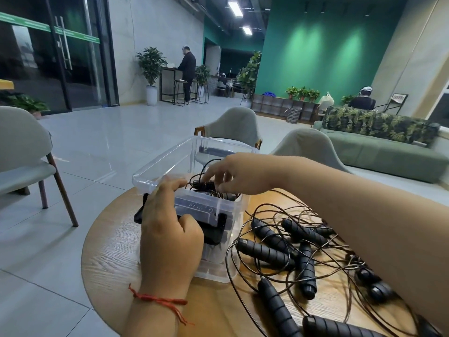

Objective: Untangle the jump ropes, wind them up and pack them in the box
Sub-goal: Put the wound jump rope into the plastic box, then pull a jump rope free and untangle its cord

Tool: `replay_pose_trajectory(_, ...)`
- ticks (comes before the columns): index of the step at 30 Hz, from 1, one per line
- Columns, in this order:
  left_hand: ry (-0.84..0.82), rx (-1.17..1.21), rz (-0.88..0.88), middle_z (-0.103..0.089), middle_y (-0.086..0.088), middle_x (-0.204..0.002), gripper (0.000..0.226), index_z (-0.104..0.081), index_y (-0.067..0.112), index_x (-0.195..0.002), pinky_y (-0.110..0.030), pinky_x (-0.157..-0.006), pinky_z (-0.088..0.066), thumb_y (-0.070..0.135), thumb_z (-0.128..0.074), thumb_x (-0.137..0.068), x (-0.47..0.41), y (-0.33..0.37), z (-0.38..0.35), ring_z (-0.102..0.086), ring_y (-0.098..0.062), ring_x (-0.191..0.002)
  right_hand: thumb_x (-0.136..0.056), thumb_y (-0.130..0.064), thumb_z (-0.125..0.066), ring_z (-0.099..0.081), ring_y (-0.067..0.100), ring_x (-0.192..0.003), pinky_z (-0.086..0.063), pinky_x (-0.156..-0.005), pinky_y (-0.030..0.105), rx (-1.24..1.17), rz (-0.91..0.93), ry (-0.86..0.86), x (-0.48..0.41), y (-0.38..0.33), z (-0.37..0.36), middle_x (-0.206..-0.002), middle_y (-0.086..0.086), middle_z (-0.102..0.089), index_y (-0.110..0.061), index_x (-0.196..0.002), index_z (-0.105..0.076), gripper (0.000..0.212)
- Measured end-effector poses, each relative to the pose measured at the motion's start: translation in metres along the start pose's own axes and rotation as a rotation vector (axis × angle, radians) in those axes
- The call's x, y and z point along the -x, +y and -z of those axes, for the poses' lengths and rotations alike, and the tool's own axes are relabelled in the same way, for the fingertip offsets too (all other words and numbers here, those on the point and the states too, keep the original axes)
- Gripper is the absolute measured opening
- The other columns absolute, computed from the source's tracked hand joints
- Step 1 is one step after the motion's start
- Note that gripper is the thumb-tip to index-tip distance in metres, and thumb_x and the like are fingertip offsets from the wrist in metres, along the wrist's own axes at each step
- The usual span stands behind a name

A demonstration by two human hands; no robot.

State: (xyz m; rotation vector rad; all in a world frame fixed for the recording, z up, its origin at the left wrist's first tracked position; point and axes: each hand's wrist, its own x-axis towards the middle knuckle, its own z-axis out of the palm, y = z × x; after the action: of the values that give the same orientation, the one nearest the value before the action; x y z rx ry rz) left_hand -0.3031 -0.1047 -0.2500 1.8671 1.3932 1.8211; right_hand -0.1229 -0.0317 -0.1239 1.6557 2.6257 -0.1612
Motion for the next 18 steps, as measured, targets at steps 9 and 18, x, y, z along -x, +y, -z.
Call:
replay_pose_trajectory(9, -0.148, 0.059, -0.124, -0.051, 0.008, -0.145, 0.062, -0.054, 0.026, -0.136, -0.047, -0.100, -0.059, -0.009, -0.060, -0.085, 0.018, 0.050, -0.020, -0.042, -0.003, -0.133, -0.105, -0.045, -0.063, -0.054, 0.006, -0.119, -0.045, -0.103, 0.030, -0.047, -0.059, 0.267, 0.098, 0.033, -0.007, -0.129, -0.018, -0.061, -0.039, -0.143, -0.059, 0.039)
replay_pose_trajectory(18, -0.416, 0.079, -0.232, -0.051, 0.011, -0.148, 0.065, -0.056, 0.035, -0.133, -0.048, -0.120, -0.042, -0.006, -0.061, -0.083, 0.057, 0.101, -0.056, -0.033, -0.005, -0.151, -0.104, -0.054, -0.059, -0.046, 0.001, -0.124, -0.043, -0.106, 0.034, -0.104, -0.299, 0.424, 0.229, 0.046, -0.036, -0.131, -0.028, -0.056, -0.050, -0.143, -0.054, 0.040)
